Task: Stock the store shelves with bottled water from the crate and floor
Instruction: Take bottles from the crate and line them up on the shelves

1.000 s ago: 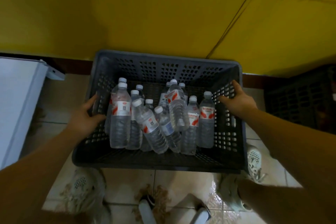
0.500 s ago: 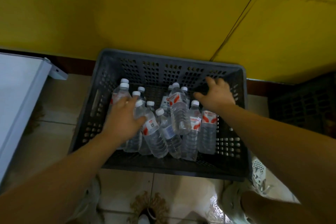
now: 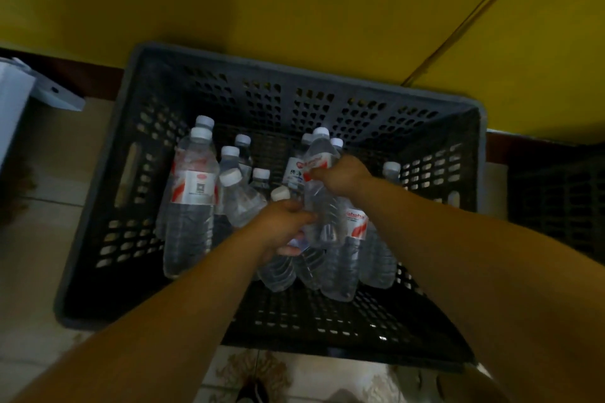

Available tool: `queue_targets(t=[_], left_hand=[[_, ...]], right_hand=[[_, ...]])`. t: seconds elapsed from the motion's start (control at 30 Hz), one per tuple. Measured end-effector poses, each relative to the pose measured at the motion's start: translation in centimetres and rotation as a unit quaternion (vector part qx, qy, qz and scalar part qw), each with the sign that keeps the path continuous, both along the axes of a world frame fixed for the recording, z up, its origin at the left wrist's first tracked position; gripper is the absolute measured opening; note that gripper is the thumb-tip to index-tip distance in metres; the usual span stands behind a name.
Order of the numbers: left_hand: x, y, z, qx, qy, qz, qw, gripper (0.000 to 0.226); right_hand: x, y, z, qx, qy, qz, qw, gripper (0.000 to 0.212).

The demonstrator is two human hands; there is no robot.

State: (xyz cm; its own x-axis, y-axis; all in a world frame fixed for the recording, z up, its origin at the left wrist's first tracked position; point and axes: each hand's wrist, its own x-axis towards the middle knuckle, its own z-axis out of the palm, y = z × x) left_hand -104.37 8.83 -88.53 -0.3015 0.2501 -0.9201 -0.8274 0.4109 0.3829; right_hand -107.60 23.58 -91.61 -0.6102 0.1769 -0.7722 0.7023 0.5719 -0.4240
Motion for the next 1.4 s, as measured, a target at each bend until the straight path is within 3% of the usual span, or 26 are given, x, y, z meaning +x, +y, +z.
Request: queue_targets(t=[0.17,0.3,0.43,0.57,0.67,0.93,1.13,1.4], left_hand=[[0.2,-1.7,2.4,0.054,-0.007,-0.042,0.998,0.030],[1.4,-3.6,8.1,0.104,0.055,-0.029,0.993,0.036],[3.6,-6.6,15.9,0.126,0.155,-0.012,0.980,0.037],[6.1,-10.5,23.4,0.123,0.242,0.014,0.962,0.029],[7.7,-14.0,28.8,0.127,0.296,0.057,0.945,0.036],[12.8,-21.3,39.0,0.103,0.458,0.105,0.876,0.055],[16.9,-25.9,43.7,0.087,0.553,0.159,0.813,0.065],[22.3,-32.4,47.8,0.063,0.611,0.243,0.751,0.062]], right_hand=[[3.1,0.1,2.7,-0.080,0.084,-0.284,0.952,0.045],[4.9,-1.0,9.3,-0.161,0.139,-0.355,0.910,0.044],[6.2,-4.1,18.2,-0.192,0.222,-0.306,0.906,0.063],[7.1,-8.3,27.1,-0.228,0.286,-0.231,0.901,0.050],[7.9,-11.8,32.8,-0.247,0.337,-0.179,0.891,0.041],[11.2,-20.4,44.8,-0.263,0.450,-0.054,0.851,0.040],[14.4,-25.2,51.0,-0.286,0.487,0.005,0.825,0.029],[18.6,-31.8,56.6,-0.338,0.486,0.143,0.793,0.038]])
